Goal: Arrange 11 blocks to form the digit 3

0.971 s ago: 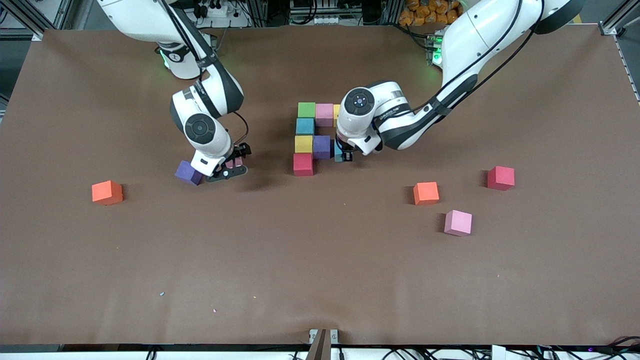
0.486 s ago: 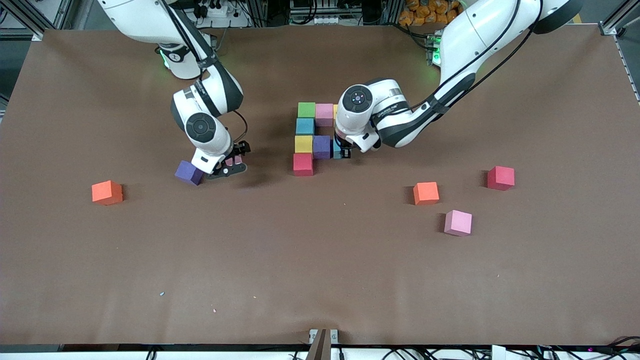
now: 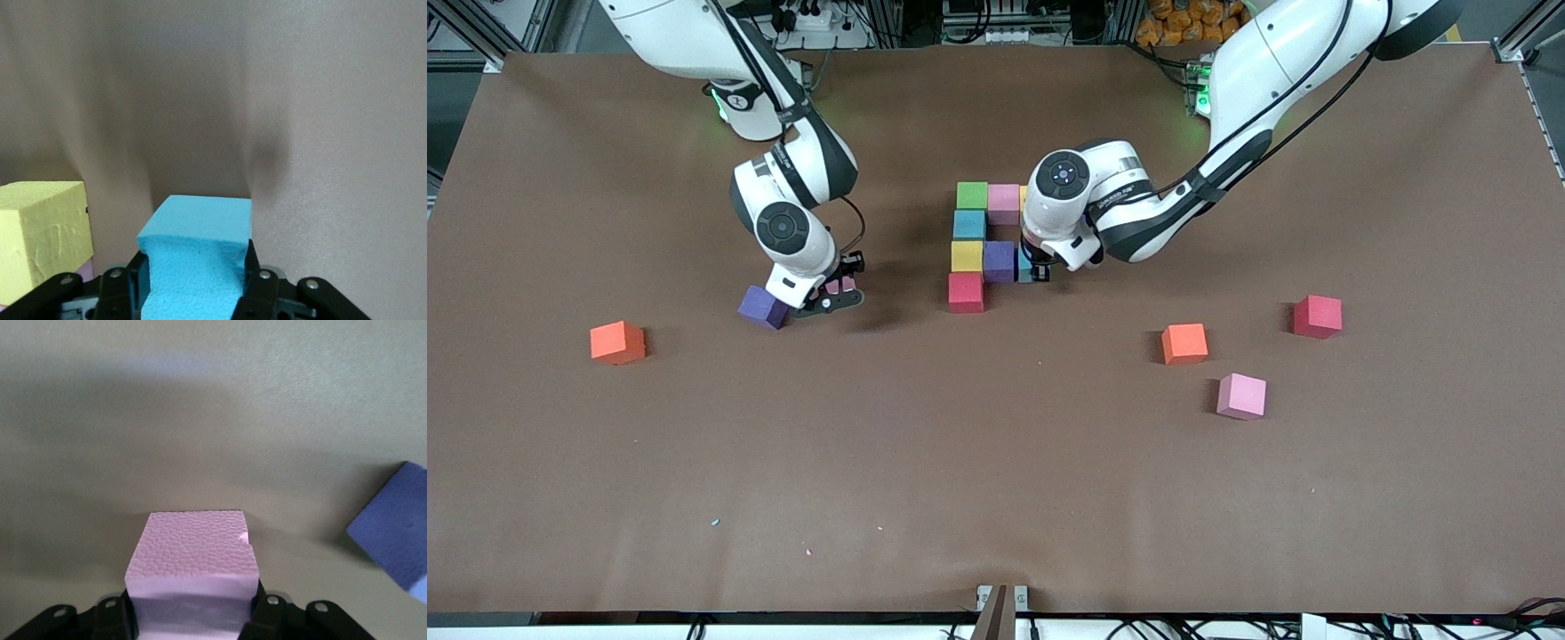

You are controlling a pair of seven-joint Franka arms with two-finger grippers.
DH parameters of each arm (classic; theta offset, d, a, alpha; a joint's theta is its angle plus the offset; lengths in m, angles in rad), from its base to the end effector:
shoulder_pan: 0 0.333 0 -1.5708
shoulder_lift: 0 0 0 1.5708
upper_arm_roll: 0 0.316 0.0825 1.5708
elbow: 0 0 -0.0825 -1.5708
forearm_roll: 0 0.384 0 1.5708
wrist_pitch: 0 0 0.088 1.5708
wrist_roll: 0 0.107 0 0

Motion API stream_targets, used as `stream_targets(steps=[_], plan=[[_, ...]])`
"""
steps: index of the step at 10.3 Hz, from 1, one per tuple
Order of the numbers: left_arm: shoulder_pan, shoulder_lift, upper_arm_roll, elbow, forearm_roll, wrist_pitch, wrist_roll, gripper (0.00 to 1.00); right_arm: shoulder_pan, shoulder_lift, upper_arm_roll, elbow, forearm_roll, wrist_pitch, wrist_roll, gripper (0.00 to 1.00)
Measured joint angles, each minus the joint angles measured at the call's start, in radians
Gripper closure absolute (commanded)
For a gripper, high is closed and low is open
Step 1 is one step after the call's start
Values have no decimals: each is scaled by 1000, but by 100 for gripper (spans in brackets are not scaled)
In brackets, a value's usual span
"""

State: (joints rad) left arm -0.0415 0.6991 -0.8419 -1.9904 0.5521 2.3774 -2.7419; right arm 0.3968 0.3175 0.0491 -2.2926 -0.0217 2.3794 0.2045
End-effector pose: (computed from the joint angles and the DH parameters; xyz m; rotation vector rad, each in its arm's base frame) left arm 0.3948 -0.4527 0.2082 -2.2093 -2.1742 0.2026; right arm 0.4545 0.2180 0.1941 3.0267 0.3929 -0.3355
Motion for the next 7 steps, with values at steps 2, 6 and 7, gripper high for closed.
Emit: stream_targets(steps=[2,6,7], plan=[[-2,0,0,0,0,5,0,100,-3,0,1,25,0,6,0,95],[-3,2,0,2,0,13,0,94,-3,0,5,186,0,-112,0,95],[-7,3,0,4,0,14,0,93,-3,5,5,243,1,-151,0,95]])
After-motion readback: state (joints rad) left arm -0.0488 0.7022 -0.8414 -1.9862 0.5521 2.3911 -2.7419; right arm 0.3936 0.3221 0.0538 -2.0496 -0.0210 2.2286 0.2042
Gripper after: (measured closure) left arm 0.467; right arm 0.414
